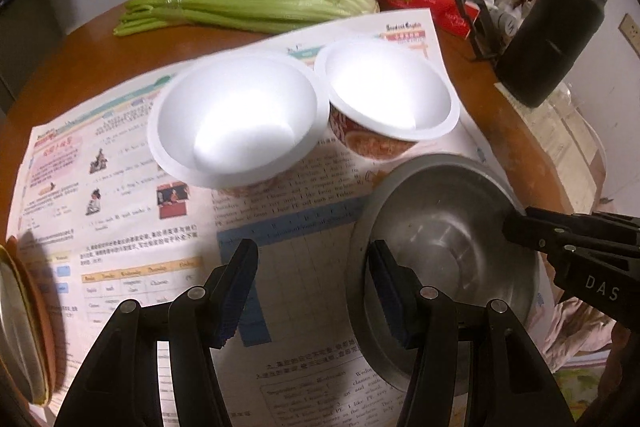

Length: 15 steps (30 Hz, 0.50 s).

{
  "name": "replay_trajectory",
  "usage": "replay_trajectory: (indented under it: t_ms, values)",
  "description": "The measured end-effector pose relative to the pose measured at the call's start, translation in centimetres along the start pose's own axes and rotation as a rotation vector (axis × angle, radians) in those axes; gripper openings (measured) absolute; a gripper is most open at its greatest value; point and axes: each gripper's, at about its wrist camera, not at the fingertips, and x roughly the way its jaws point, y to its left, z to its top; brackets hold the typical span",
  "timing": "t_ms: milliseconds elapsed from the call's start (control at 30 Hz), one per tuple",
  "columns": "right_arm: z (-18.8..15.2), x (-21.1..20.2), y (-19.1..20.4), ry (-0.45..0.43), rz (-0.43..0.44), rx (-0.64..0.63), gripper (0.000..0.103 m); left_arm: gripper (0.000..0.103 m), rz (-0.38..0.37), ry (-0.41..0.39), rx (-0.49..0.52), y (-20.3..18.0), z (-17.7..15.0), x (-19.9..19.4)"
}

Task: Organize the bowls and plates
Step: 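Close the right gripper on the steel bowl rim, then lift and carry the steel bowl with the right gripper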

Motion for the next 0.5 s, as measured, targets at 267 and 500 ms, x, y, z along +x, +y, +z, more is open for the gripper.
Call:
replay_trajectory:
  t_ms: [267,500]
  values:
    - [-0.1,1.1,-0.2,0.018,0.001,0.011,0.020,0.058,-0.024,0.037,0.017,-0.6,-0.4,1.1]
    - [-0.3,1.5,0.2,0.020,0.009,0.002,0.020,0.024,-0.042,0.047,0.048,-1.7,-0.5,1.5]
